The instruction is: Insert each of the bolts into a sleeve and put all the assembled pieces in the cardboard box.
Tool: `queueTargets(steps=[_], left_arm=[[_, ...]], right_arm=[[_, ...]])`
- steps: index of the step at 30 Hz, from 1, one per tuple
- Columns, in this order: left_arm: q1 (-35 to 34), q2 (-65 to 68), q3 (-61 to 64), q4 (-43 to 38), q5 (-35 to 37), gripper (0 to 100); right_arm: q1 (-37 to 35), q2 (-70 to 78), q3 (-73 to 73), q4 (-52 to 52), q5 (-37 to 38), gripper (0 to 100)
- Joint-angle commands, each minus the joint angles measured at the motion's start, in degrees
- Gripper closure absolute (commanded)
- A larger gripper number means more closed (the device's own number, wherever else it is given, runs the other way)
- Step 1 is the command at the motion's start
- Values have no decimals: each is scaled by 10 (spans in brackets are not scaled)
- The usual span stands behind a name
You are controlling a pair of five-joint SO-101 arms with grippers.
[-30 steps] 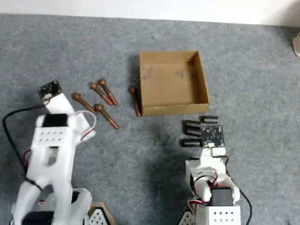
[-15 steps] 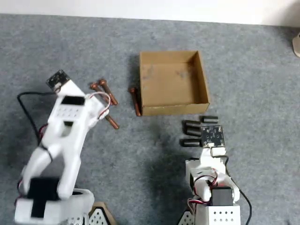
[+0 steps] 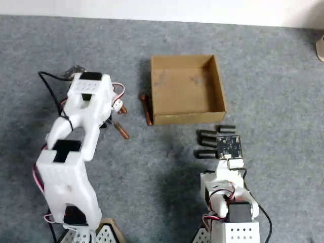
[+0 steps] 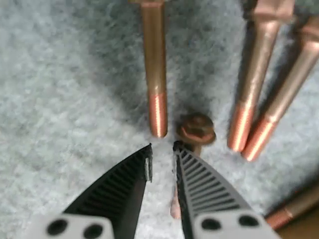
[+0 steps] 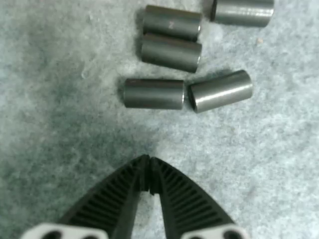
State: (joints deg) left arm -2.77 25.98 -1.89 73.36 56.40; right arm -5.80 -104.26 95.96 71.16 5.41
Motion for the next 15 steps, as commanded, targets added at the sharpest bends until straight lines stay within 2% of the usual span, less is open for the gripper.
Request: queueTargets(steps=[1,6,12,15], left_arm=[[10,15,-58,29,7,913],[17,24,-95,73,8,915],[33,0,-185,185,8,915],[41,8,-201,200,8,915]], right_arm=[[4,-7,86,0,-4,994],[4,-7,86,0,-4,992],[4,-7,86,0,-4,992],[4,-7,86,0,-4,992]])
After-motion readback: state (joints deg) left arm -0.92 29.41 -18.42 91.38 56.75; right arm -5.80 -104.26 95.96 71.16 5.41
